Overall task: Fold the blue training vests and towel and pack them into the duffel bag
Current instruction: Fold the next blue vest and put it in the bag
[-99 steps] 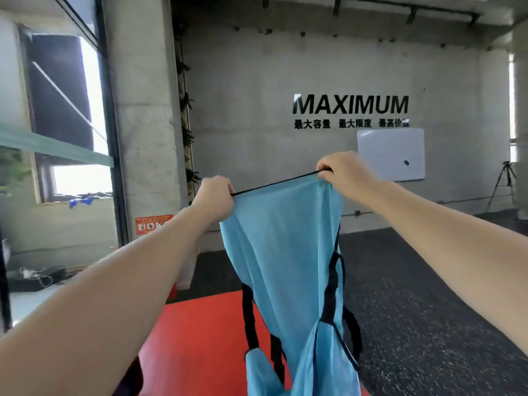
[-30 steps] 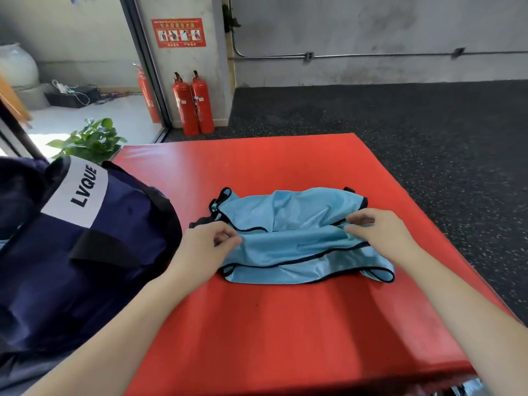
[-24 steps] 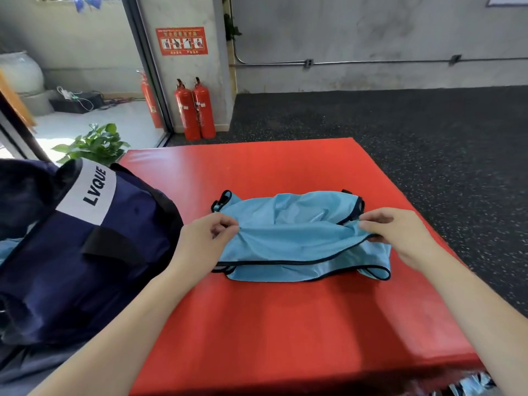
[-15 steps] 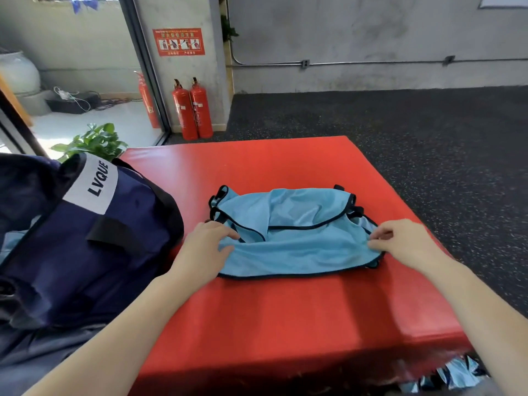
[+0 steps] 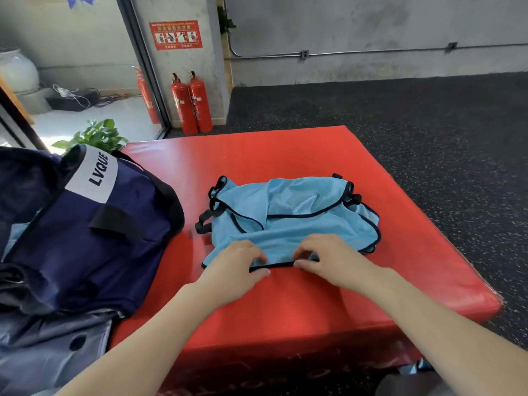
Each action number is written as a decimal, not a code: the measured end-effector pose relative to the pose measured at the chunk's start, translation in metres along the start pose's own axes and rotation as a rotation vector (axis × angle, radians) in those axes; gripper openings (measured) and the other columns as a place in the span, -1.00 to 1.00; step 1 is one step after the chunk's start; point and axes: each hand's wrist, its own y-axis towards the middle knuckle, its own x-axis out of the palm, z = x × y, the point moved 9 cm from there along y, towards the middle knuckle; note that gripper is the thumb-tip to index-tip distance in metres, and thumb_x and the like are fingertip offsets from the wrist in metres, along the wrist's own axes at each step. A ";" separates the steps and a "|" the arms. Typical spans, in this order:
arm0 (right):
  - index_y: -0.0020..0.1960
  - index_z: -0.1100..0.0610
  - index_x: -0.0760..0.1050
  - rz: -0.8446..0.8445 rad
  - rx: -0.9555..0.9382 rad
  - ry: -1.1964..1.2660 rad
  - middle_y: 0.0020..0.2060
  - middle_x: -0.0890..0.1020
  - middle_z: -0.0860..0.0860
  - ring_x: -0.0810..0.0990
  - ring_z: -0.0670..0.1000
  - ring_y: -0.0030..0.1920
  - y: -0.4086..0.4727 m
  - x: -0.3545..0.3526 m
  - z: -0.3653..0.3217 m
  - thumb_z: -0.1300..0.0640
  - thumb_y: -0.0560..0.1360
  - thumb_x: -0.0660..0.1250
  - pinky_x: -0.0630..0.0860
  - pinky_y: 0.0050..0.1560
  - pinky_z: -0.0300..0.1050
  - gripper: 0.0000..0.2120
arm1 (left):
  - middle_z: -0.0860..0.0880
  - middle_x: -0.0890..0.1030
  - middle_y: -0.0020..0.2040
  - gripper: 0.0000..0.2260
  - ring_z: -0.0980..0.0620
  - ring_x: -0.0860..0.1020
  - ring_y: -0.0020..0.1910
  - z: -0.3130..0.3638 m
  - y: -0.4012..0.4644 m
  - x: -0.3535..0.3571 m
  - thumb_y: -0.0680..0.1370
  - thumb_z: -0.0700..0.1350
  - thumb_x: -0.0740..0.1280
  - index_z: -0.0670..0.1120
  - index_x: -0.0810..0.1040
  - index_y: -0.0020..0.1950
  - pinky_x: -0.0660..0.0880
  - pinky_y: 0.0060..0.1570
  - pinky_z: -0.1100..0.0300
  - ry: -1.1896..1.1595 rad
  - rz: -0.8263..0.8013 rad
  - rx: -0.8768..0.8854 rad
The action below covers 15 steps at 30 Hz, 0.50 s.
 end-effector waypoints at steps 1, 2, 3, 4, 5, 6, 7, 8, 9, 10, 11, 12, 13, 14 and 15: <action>0.04 0.00 0.65 -0.023 -0.008 -0.018 -0.08 0.61 -0.14 0.53 -0.14 -0.02 0.000 0.008 -0.002 -0.01 0.53 0.45 0.45 0.07 -0.21 -0.87 | 0.17 0.52 0.03 -0.78 0.17 0.48 0.07 -0.001 0.001 0.001 0.53 0.14 0.42 0.09 0.63 0.11 0.43 0.15 0.24 0.005 0.002 -0.001; 0.07 -0.02 0.64 -0.037 -0.011 -0.035 -0.06 0.59 -0.15 0.52 -0.14 0.01 0.001 0.014 -0.003 -0.03 0.53 0.43 0.44 0.10 -0.21 -0.85 | 0.17 0.53 0.03 -0.79 0.17 0.48 0.07 -0.002 0.002 0.001 0.53 0.13 0.43 0.08 0.64 0.09 0.43 0.15 0.23 0.009 0.007 -0.003; 0.08 -0.04 0.63 -0.041 -0.011 -0.047 -0.04 0.58 -0.15 0.51 -0.14 0.02 0.001 0.018 -0.004 -0.05 0.54 0.42 0.44 0.12 -0.19 -0.84 | 0.16 0.54 0.01 -0.82 0.17 0.49 0.06 -0.002 0.003 0.000 0.52 0.11 0.43 0.08 0.64 0.05 0.44 0.14 0.23 0.012 0.011 -0.005; 0.09 -0.05 0.62 -0.038 -0.008 -0.053 -0.03 0.57 -0.15 0.51 -0.14 0.04 0.002 0.020 -0.004 -0.06 0.54 0.41 0.45 0.13 -0.17 -0.83 | 0.17 0.55 -0.01 -0.86 0.17 0.50 0.04 -0.002 0.004 0.000 0.52 0.10 0.43 0.08 0.64 0.01 0.45 0.12 0.22 0.018 0.009 -0.011; 0.10 -0.06 0.62 -0.037 0.002 -0.055 -0.02 0.56 -0.14 0.51 -0.13 0.04 0.003 0.021 -0.002 -0.08 0.54 0.41 0.46 0.13 -0.15 -0.83 | 0.18 0.54 -0.04 -0.90 0.18 0.51 0.01 -0.003 0.005 0.000 0.52 0.08 0.42 0.09 0.63 -0.04 0.47 0.10 0.20 0.021 0.005 -0.015; 0.11 -0.07 0.62 -0.039 0.014 -0.056 -0.02 0.56 -0.14 0.51 -0.12 0.05 0.003 0.021 -0.001 -0.08 0.54 0.40 0.46 0.13 -0.14 -0.82 | 0.18 0.54 -0.06 -0.92 0.19 0.50 -0.01 -0.003 0.006 0.000 0.51 0.07 0.42 0.10 0.63 -0.08 0.47 0.07 0.19 0.021 -0.007 -0.026; 0.11 -0.08 0.62 -0.047 0.026 -0.054 -0.02 0.56 -0.15 0.51 -0.13 0.04 0.004 0.021 0.000 -0.09 0.54 0.40 0.47 0.12 -0.14 -0.82 | 0.17 0.54 -0.08 -0.93 0.19 0.50 -0.03 -0.002 0.007 -0.001 0.50 0.05 0.42 0.09 0.63 -0.12 0.48 0.06 0.19 0.021 -0.011 -0.027; 0.10 -0.08 0.62 -0.055 0.033 -0.052 -0.04 0.56 -0.16 0.51 -0.14 0.01 0.004 0.020 -0.001 -0.09 0.54 0.40 0.48 0.10 -0.15 -0.82 | 0.17 0.55 -0.10 -0.93 0.18 0.51 -0.05 -0.001 0.007 -0.001 0.50 0.05 0.42 0.08 0.63 -0.14 0.48 0.04 0.19 0.021 -0.016 -0.028; 0.08 -0.08 0.62 -0.066 0.039 -0.050 -0.08 0.57 -0.17 0.51 -0.16 -0.03 0.004 0.020 -0.001 -0.10 0.53 0.41 0.49 0.07 -0.15 -0.83 | 0.16 0.56 -0.13 -0.91 0.18 0.51 -0.07 0.000 0.008 -0.001 0.49 0.05 0.43 0.07 0.63 -0.17 0.48 0.01 0.19 0.016 -0.023 -0.022; 0.03 -0.09 0.62 -0.083 0.047 -0.052 -0.13 0.58 -0.17 0.53 -0.17 -0.08 0.004 0.020 -0.001 -0.12 0.52 0.41 0.51 0.02 -0.16 -0.85 | 0.15 0.57 -0.17 -0.89 0.19 0.51 -0.10 0.003 0.008 -0.002 0.48 0.06 0.43 0.07 0.63 -0.20 0.49 -0.02 0.19 0.009 -0.038 -0.017; -0.01 -0.08 0.62 -0.104 0.060 -0.056 -0.18 0.60 -0.18 0.55 -0.17 -0.12 0.003 0.019 -0.002 -0.15 0.52 0.41 0.53 -0.04 -0.16 -0.83 | 0.15 0.58 -0.21 -0.85 0.19 0.52 -0.14 0.004 0.008 -0.001 0.48 0.10 0.44 0.06 0.63 -0.23 0.50 -0.07 0.19 0.006 -0.058 -0.016; -0.05 -0.06 0.62 -0.125 0.076 -0.063 -0.22 0.62 -0.17 0.57 -0.18 -0.16 0.002 0.018 -0.003 -0.18 0.51 0.40 0.53 -0.10 -0.19 -0.80 | 0.15 0.59 -0.26 -0.81 0.19 0.54 -0.18 0.005 0.008 0.001 0.47 0.14 0.43 0.06 0.63 -0.25 0.51 -0.12 0.20 0.008 -0.086 -0.025; -0.08 -0.04 0.63 -0.144 0.089 -0.068 -0.26 0.64 -0.15 0.58 -0.18 -0.21 0.001 0.018 -0.004 -0.20 0.52 0.39 0.51 -0.15 -0.22 -0.76 | 0.15 0.60 -0.29 -0.76 0.20 0.55 -0.21 0.007 0.006 0.001 0.47 0.19 0.42 0.05 0.63 -0.26 0.51 -0.17 0.20 0.005 -0.111 -0.038; -0.12 -0.02 0.62 -0.161 0.099 -0.058 -0.32 0.66 -0.11 0.60 -0.17 -0.27 -0.001 0.017 -0.005 -0.21 0.53 0.38 0.51 -0.21 -0.25 -0.74 | 0.15 0.61 -0.32 -0.73 0.20 0.55 -0.24 0.007 0.005 0.002 0.46 0.23 0.40 0.06 0.63 -0.27 0.52 -0.19 0.19 -0.003 -0.132 -0.062; -0.16 0.00 0.60 -0.177 0.112 -0.024 -0.37 0.66 -0.07 0.62 -0.16 -0.34 -0.002 0.017 -0.006 -0.19 0.54 0.37 0.52 -0.25 -0.27 -0.72 | 0.15 0.61 -0.34 -0.71 0.21 0.55 -0.27 0.007 0.002 0.002 0.44 0.26 0.40 0.06 0.63 -0.27 0.54 -0.20 0.18 -0.017 -0.158 -0.085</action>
